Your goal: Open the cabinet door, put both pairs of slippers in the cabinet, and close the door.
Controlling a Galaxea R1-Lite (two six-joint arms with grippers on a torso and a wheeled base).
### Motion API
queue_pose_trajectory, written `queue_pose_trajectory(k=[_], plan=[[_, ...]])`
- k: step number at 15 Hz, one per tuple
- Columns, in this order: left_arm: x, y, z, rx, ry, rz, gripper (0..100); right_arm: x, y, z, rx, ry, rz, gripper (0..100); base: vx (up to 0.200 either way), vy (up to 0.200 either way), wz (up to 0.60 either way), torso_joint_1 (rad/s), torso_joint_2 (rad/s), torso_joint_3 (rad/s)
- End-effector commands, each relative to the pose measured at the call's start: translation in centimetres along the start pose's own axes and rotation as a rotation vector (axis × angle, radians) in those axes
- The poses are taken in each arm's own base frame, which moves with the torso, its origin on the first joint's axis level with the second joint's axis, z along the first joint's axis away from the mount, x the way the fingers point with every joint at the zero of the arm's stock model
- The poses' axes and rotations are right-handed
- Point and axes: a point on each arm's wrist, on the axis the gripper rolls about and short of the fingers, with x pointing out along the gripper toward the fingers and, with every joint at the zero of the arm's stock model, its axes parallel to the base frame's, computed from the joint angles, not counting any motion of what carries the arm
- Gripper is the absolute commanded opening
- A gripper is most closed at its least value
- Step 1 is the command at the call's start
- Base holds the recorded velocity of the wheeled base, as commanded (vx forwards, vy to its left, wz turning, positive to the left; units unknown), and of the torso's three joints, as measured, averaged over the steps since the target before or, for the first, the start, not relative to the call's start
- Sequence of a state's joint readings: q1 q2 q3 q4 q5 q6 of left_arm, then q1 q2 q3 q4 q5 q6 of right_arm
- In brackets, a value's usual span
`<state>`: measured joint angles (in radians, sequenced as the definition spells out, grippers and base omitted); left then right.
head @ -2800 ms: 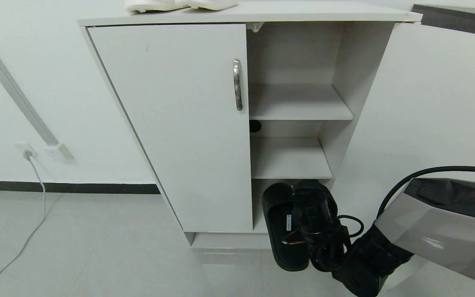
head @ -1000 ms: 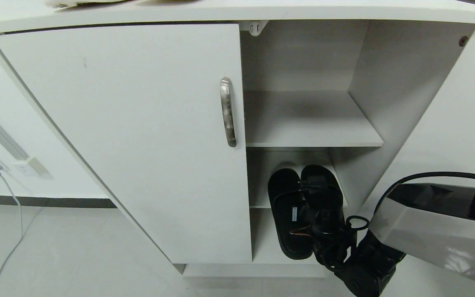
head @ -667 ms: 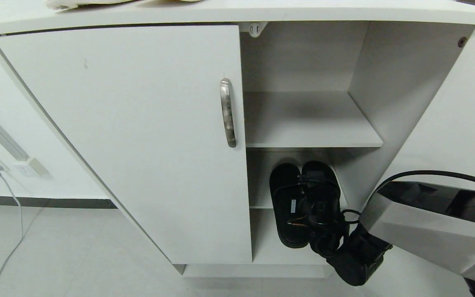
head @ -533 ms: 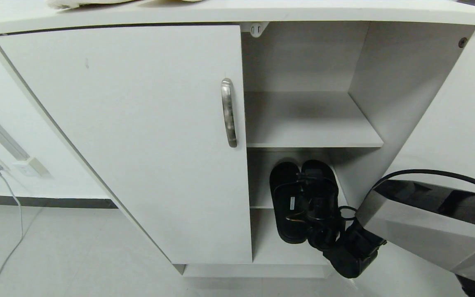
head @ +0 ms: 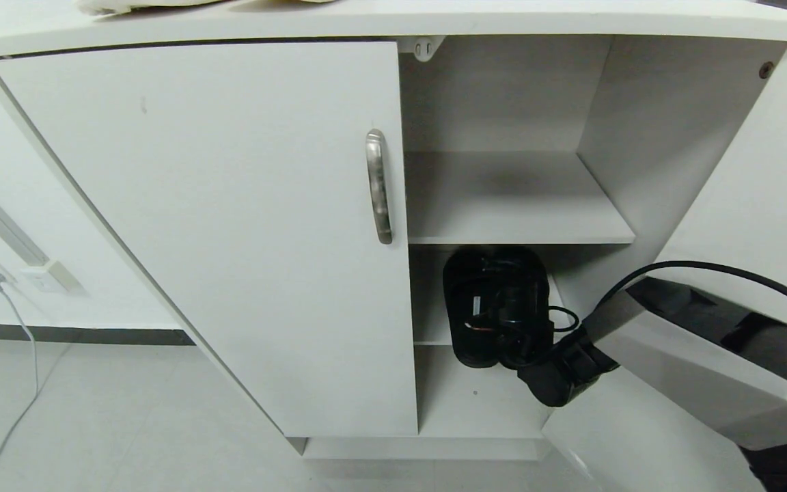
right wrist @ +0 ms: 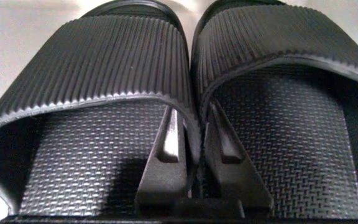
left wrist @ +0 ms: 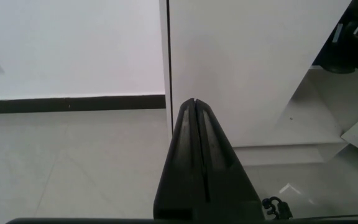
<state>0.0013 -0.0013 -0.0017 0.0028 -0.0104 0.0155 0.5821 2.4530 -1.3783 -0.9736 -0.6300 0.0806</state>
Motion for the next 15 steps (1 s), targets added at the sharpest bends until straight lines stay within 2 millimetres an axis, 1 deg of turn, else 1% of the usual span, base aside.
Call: queue_pose_trajectory(k=[1, 5, 9, 13, 14, 15], plan=[[0.01, 0.00, 0.00, 0.000, 0.002, 0.000, 0, 0.96, 0.40, 0.26, 0.011, -0.014, -0.003, 0, 0.000, 0.000, 0.00, 0.000, 0.00, 0.000], [0.01, 0.00, 0.00, 0.000, 0.002, 0.000, 0, 1.20, 0.62, 0.81, 0.013, -0.016, -0.003, 0, 0.000, 0.000, 0.00, 0.000, 0.00, 0.000], [0.01, 0.00, 0.00, 0.000, 0.002, 0.000, 0, 1.36, 0.59, 0.08, 0.004, -0.002, -0.006, 0, 0.000, 0.000, 0.00, 0.000, 0.00, 0.000], [0.01, 0.00, 0.01, 0.000, 0.000, 0.000, 0, 1.51, 0.40, 0.01, 0.003, 0.000, -0.010, 0, 0.000, 0.000, 0.00, 0.000, 0.00, 0.000], [0.01, 0.00, 0.00, 0.000, 0.002, 0.000, 0, 1.50, 0.40, 0.01, 0.003, 0.000, -0.012, 100, 0.000, 0.000, 0.00, 0.000, 0.00, 0.000], [0.01, 0.00, 0.00, 0.000, 0.002, 0.000, 0, 1.55, 0.33, 0.01, 0.003, 0.000, -0.013, 100, 0.000, 0.000, 0.00, 0.000, 0.00, 0.000]])
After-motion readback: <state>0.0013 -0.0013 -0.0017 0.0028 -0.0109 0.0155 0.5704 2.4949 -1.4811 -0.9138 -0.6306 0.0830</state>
